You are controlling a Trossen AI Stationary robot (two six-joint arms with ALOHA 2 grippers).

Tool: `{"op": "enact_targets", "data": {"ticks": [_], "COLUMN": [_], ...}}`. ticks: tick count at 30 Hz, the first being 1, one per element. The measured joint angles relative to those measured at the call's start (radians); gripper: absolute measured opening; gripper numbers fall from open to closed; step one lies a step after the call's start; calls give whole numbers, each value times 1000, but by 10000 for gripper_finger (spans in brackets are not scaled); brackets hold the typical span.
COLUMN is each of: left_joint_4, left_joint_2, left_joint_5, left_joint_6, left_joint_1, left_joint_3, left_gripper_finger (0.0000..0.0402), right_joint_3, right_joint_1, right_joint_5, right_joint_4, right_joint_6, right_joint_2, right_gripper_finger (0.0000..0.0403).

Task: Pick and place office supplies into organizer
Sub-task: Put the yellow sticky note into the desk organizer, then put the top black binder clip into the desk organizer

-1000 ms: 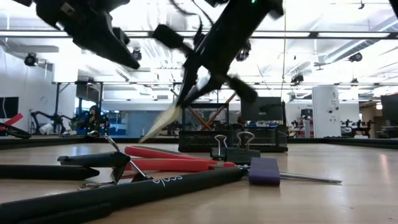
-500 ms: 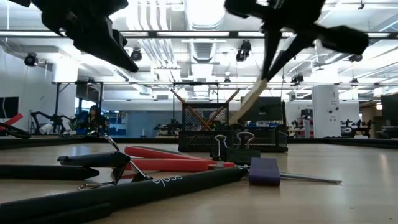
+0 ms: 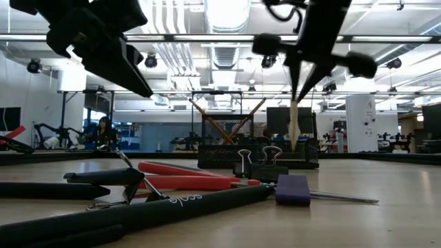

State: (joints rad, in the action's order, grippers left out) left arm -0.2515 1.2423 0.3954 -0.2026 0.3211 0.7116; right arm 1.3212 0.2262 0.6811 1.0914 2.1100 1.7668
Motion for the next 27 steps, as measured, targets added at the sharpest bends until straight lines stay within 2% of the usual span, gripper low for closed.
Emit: {"op": "enact_targets", "data": {"ticks": [5, 13, 18, 27], "left_joint_4": [-1, -21, -21, -21], "left_joint_2": [0, 0, -1, -1], "left_joint_5": [-1, -1, -1, -1], "left_joint_6": [0, 0, 1, 1], "left_joint_1": [-1, -1, -3, -8], "left_joint_3": [0, -2, -3, -3], "left_gripper_finger": [88, 88, 88, 88], "right_joint_3": [-61, -123, -183, -210], "right_joint_1": [-44, -65, -75, -76], "right_joint_5": [3, -12, -48, -55], "right_joint_4": [-188, -224, -418, -319], "right_joint_6": [-111, -141, -237, -196], "right_joint_2": [1, -12, -23, -58], "right_gripper_finger": [28, 26, 10, 9]}}
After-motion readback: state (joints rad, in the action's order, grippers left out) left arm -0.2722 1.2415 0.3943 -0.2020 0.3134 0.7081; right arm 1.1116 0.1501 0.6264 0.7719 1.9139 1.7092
